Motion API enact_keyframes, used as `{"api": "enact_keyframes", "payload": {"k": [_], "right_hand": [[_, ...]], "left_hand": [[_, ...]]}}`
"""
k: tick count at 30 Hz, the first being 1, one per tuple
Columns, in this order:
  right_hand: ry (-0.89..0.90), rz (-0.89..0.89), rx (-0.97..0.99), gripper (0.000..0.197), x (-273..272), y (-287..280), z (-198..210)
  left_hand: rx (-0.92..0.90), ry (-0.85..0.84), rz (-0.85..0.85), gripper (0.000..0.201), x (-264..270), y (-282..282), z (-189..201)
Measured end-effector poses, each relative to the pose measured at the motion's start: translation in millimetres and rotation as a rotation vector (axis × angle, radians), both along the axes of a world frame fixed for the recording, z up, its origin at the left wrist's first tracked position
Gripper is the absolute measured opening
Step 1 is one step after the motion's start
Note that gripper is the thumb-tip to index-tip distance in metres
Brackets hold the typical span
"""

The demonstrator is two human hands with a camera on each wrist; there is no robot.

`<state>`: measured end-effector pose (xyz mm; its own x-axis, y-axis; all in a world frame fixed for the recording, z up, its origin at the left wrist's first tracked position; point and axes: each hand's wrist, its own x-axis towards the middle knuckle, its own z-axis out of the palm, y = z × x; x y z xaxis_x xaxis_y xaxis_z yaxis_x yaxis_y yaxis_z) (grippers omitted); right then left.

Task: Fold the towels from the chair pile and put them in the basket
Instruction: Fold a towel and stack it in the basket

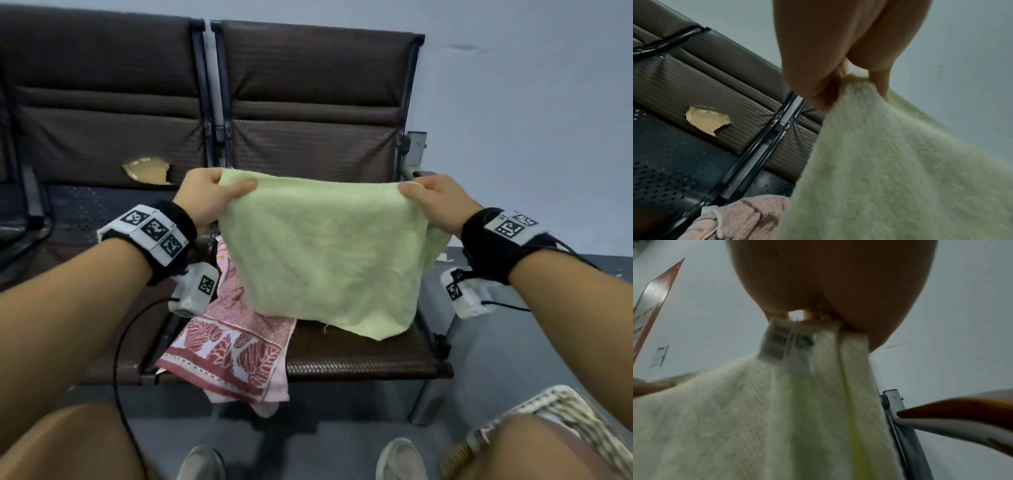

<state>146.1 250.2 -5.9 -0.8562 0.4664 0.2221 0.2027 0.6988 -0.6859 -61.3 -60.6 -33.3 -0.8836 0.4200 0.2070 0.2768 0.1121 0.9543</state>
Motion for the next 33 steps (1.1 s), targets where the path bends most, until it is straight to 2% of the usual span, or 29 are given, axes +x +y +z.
{"api": "enact_keyframes", "payload": {"k": [2, 6, 9, 12, 16, 20, 22, 23, 24, 27, 29, 30, 31, 32, 33], "right_hand": [[0.012, 0.012, -0.074, 0.049, 5, 1, 10], [0.023, -0.007, -0.255, 0.066, 7, -11, 27], [0.029, -0.055, -0.376, 0.054, 2, -32, 35], [0.021, -0.055, -0.499, 0.041, -5, -56, 36], [0.041, -0.036, -0.612, 0.042, -13, -89, 32], [0.008, 0.057, -0.717, 0.044, -12, -104, 30], [-0.006, 0.089, -0.665, 0.027, -9, -103, 29], [-0.013, 0.095, -0.641, 0.019, -7, -102, 30], [-0.025, 0.105, -0.626, 0.019, -5, -100, 30], [-0.112, 0.215, -0.615, 0.037, -1, -97, 32], [-0.158, 0.3, -0.605, 0.039, 1, -96, 34], [-0.164, 0.327, -0.615, 0.038, 1, -95, 35], [-0.157, 0.342, -0.634, 0.037, 0, -93, 35], [-0.146, 0.345, -0.652, 0.037, -1, -91, 35], [-0.134, 0.335, -0.663, 0.034, -3, -87, 34]], "left_hand": [[-0.008, -0.024, 0.059, 0.027, 0, -3, 14], [0.095, -0.174, 0.233, 0.035, 2, 8, 27], [0.152, -0.243, 0.308, 0.039, 18, 29, 33], [0.199, -0.254, 0.18, 0.035, 49, 56, 36], [0.156, -0.195, -0.046, 0.042, 100, 83, 33], [0.09, -0.11, -0.221, 0.028, 135, 90, 30], [0.077, -0.182, -0.278, 0.023, 136, 87, 32], [0.092, -0.238, -0.274, 0.023, 134, 85, 33], [0.119, -0.274, -0.232, 0.023, 131, 83, 33], [0.16, -0.196, -0.001, 0.019, 114, 80, 28], [0.142, -0.212, 0.01, 0.052, 101, 78, 22], [0.132, -0.269, -0.087, 0.065, 95, 77, 20], [0.104, -0.325, -0.24, 0.066, 89, 75, 18], [0.065, -0.368, -0.38, 0.056, 85, 73, 17], [0.022, -0.395, -0.448, 0.042, 80, 72, 16]]}}
